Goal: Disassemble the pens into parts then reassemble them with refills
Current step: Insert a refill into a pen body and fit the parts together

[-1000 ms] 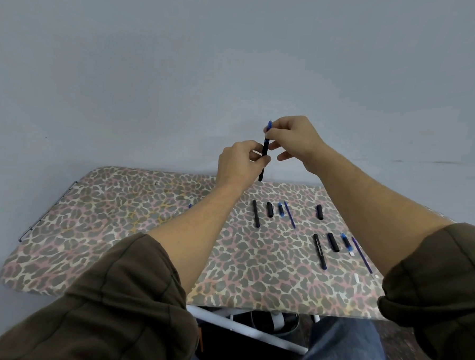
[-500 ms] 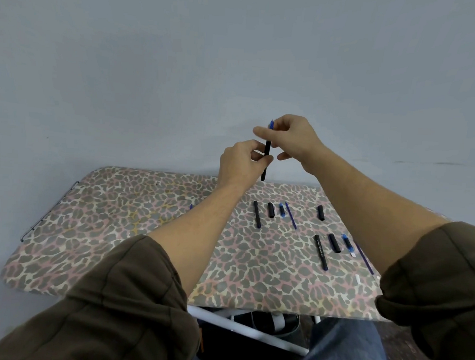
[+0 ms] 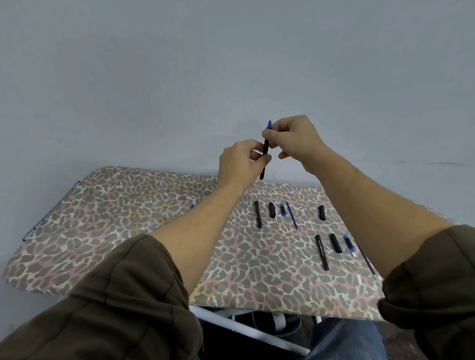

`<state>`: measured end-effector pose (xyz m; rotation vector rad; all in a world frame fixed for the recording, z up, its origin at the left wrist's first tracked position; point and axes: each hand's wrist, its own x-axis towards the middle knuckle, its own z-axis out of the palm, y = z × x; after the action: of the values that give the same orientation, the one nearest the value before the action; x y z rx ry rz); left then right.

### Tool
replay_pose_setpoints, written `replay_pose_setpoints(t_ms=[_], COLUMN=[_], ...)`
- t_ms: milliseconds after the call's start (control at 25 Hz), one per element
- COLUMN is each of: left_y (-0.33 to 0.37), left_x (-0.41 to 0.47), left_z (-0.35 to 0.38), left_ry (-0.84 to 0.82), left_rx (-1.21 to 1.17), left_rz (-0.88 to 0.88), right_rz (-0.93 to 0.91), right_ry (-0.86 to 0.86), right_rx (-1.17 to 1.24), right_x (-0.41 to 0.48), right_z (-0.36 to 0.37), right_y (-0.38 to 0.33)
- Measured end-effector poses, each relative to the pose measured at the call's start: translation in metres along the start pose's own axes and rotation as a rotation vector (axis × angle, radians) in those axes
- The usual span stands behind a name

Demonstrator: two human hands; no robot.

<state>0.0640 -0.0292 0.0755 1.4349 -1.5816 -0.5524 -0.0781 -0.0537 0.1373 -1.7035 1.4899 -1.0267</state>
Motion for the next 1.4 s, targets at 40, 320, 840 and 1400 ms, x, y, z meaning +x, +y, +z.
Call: replay_pose_setpoints(t_ms=[40,320,840,1400], left_y=[0.0,0.004,0.006,-0.02], left_x=[0.0,0.002,0.001,0.015], left_z=[0.001,0.011,0.059,0.085], left_ry=[-0.002,-0.02,-0.068,-0.119], left_rx=[-0.003,-0.038,-0.072,0.015], left_rz=[0.0,-0.01,0.041,-0.002], right_rz=[-0.005,0.023,0.41,0.51], right_ry=[0.02,-0.002,0.198,-0.049], right_rx=[-0.033,-0.034,-0.241,-0.766], right_x=[0.0,-0.004,-0.008,-0.003], right_z=[0.0,-0.01,-0.051,-0.037], right_y=[0.0,0.003,0.105,0.183])
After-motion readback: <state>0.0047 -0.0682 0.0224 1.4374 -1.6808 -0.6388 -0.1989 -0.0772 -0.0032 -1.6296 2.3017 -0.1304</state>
